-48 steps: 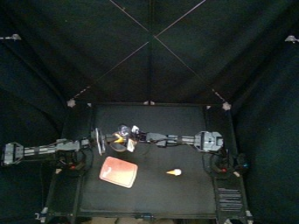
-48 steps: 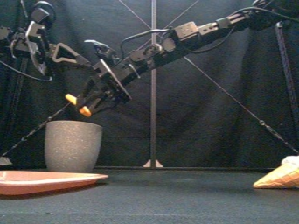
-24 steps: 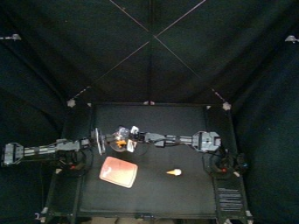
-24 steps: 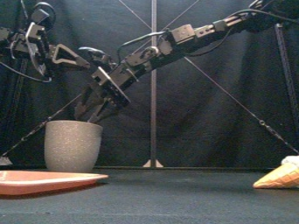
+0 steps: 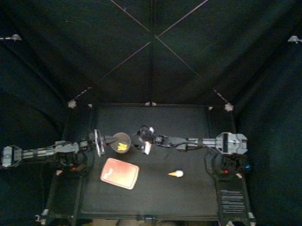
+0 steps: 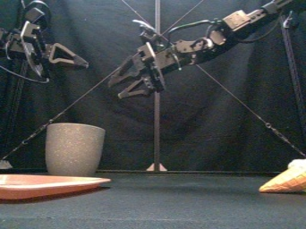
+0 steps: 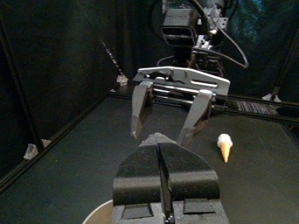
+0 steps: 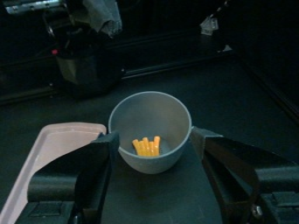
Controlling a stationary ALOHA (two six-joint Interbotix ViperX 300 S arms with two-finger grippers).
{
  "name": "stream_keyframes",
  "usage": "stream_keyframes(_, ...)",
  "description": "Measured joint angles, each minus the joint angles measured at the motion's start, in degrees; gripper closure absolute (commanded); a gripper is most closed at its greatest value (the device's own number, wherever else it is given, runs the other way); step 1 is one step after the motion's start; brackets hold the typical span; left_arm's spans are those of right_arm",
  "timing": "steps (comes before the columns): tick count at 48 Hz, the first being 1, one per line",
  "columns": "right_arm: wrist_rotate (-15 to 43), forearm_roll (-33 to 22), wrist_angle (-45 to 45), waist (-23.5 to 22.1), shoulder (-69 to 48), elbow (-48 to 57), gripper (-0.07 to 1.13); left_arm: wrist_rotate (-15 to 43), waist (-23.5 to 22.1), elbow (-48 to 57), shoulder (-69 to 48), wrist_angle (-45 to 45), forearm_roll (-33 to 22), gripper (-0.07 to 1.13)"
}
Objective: Pick the fries then place it in the grey bowl
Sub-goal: Drop fries in the grey bowl and return to neutral
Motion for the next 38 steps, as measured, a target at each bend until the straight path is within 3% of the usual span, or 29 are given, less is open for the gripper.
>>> stream_keyframes(18,-0.7,0.18,-19.42,0.09,-10.99,17.49,0.08,-0.09,0.0,1.76,-0.88,0.09,0.26,1.01)
stream_keyframes(38,-0.35,0.26,-23.38,0.18,-15.29,24.26,0.08,-0.26,-0.18,1.93,-0.88,0.09,0.26,1.01)
